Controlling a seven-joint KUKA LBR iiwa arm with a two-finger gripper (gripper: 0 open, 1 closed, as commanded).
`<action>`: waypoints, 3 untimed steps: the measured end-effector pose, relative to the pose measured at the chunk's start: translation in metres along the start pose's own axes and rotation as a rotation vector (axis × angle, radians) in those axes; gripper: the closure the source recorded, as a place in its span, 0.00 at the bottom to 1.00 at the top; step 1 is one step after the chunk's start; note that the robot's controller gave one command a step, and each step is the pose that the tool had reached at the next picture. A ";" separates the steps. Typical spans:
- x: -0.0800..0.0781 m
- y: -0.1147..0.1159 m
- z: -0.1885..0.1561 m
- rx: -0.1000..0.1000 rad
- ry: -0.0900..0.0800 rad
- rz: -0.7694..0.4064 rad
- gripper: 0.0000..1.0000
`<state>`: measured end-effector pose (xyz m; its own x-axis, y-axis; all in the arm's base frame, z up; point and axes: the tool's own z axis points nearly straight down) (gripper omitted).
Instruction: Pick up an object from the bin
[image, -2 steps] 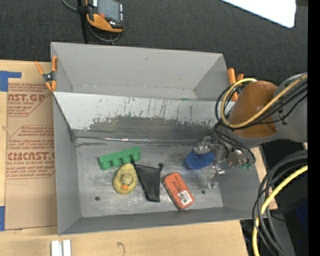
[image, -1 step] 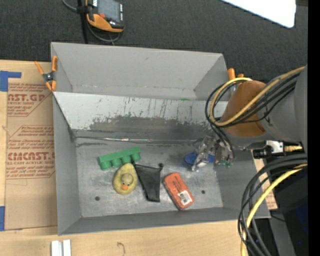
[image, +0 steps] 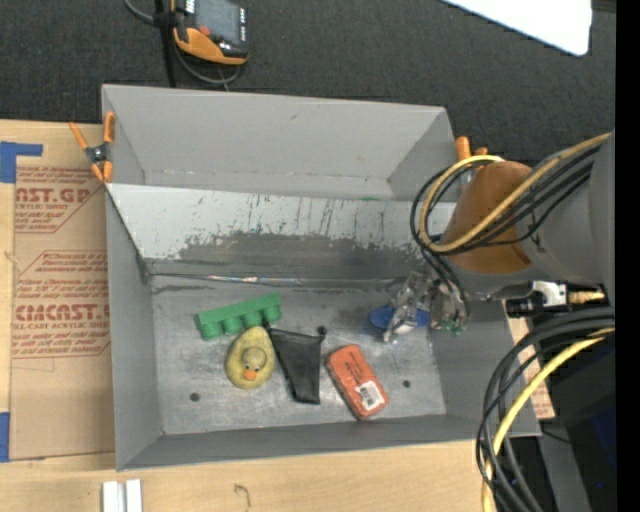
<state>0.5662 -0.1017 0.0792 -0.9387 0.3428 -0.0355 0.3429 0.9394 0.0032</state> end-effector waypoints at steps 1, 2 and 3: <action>0.007 0.000 -0.113 0.003 0.033 0.007 1.00; 0.007 -0.001 -0.113 0.004 0.033 0.007 1.00; -0.001 0.005 -0.144 0.004 0.040 -0.051 1.00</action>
Offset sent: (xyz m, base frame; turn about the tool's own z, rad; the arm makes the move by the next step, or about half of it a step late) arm 0.0000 0.0000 0.0000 0.0000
